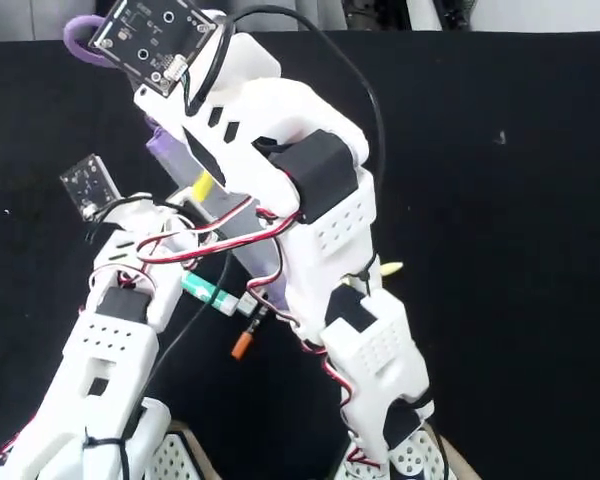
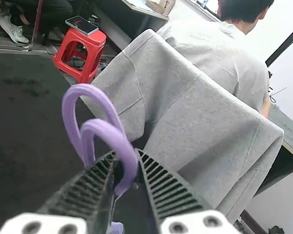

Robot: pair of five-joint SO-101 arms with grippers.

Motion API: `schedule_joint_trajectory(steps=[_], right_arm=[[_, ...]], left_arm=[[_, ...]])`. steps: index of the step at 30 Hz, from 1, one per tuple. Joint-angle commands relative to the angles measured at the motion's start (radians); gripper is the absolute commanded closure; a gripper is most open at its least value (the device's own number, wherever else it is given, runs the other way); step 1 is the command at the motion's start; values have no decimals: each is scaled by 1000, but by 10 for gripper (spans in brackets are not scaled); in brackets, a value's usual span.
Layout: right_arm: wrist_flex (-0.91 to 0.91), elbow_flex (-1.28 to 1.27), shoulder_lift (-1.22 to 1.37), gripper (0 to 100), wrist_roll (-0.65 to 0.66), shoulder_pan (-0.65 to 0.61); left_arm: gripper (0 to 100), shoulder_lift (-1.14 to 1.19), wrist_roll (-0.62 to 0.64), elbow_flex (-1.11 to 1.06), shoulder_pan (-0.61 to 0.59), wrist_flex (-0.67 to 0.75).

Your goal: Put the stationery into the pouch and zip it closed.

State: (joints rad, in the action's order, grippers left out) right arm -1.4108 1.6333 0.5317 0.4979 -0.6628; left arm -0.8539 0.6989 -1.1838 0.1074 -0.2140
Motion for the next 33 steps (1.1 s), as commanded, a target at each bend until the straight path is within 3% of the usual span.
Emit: schedule_joint_trajectory(steps=[1,6,13,19,24,28,33], right_arm=[[15,42,-74,988,-5,-5],[29,42,-74,988,-8,57],[41,41,-142,988,-34,212],[20,39,-268,988,-109,304],[-89,39,-334,988,-114,365],[-175,39,-351,988,-114,431],[-239,38,-344,988,-114,532]], left_arm=[[952,8,-29,51,-24,5],[971,-138,-126,51,-110,6],[971,-611,-327,-5,-150,-9],[971,-951,-494,-122,87,-23],[971,-953,-595,-160,239,-170],[971,-968,-597,-189,206,-219],[971,-970,-594,-271,24,-176]])
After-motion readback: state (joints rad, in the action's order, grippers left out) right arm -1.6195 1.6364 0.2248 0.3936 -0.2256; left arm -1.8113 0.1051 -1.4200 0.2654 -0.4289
